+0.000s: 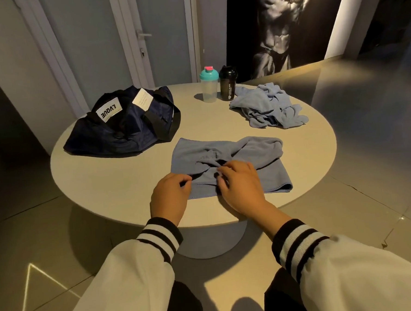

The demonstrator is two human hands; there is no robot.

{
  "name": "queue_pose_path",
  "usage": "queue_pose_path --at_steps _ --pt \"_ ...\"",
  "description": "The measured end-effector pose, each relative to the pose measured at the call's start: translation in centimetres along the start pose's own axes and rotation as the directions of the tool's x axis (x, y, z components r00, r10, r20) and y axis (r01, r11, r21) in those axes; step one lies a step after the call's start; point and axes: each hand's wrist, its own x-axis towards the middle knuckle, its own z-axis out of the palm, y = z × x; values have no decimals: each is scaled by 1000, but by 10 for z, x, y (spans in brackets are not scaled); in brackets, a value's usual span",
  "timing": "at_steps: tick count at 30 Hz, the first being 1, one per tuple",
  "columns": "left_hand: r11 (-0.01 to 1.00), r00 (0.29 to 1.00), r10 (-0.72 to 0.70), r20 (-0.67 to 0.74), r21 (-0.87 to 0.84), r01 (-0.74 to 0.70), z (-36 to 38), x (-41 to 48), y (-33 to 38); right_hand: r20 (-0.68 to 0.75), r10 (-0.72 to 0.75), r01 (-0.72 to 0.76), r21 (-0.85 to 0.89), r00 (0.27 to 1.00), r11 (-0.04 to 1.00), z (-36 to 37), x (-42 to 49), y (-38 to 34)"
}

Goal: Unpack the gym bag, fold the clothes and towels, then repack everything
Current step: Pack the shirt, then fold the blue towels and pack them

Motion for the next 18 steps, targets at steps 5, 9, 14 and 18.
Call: queue_pose_path --at_steps 5,9,14,18 --pt "980 993 -98 72 -166 109 -3 -1 1 231 89 -105 58 969 993 12 17 -45" --pt "948 982 -164 96 -261 184 -5 1 -9 241 124 -125 -11 963 992 19 19 -51" --pt "940 970 -158 185 -272 205 -2 7 -7 83 126 -125 -17 989 992 15 18 -50" --pt "923 971 -153 185 -325 207 -8 5 -5 -49 -10 15 98 999 995 15 22 -52"
